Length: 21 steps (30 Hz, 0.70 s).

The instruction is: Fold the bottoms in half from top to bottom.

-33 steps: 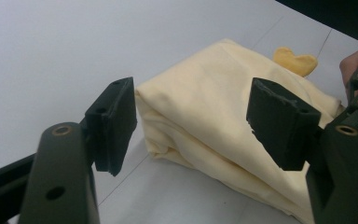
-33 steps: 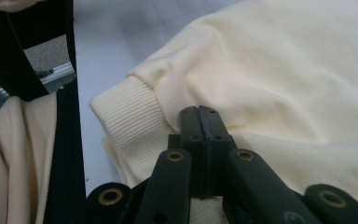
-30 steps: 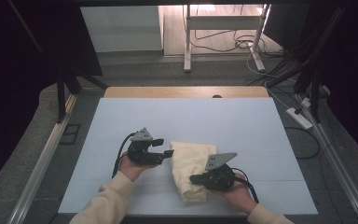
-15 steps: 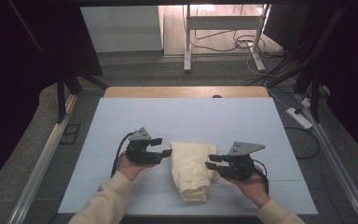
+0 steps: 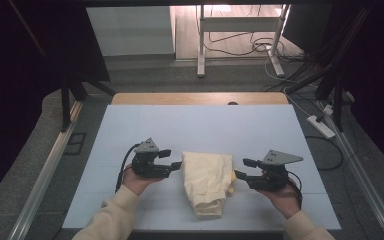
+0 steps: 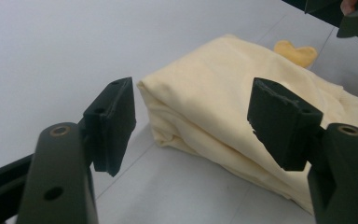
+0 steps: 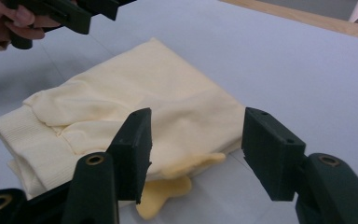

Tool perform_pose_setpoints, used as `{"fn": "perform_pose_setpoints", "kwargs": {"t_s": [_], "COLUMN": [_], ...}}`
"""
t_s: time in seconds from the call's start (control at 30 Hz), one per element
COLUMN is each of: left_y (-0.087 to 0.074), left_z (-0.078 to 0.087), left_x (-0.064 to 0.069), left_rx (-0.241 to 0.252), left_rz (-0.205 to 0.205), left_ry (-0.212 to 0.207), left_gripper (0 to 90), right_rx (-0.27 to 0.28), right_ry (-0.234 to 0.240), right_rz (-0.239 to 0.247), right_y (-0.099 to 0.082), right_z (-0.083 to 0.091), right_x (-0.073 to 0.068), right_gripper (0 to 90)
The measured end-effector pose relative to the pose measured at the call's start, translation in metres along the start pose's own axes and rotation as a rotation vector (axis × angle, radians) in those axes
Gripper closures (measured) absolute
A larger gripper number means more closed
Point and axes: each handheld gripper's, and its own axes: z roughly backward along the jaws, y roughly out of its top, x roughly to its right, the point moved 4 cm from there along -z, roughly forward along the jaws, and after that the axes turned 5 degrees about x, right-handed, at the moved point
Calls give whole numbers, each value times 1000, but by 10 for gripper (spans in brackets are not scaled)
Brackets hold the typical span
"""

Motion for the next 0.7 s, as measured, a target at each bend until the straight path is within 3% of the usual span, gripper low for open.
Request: {"fn": "perform_pose_setpoints", "kwargs": {"t_s": [0.3, 0.7], "left_y": [-9, -27], "left_z": [11, 32], "left_x": [0, -2], "left_rx": [-13, -35], "left_rz": [1, -8], "left_ry": [12, 48], "left_gripper": [313, 311], "right_rx": [9, -20], "right_ry": [-46, -80], "right_rz": [-15, -21], "right_y": [-9, -24], "right_z": [17, 33], "right_x": [13, 24], "right_gripper": [387, 375]}}
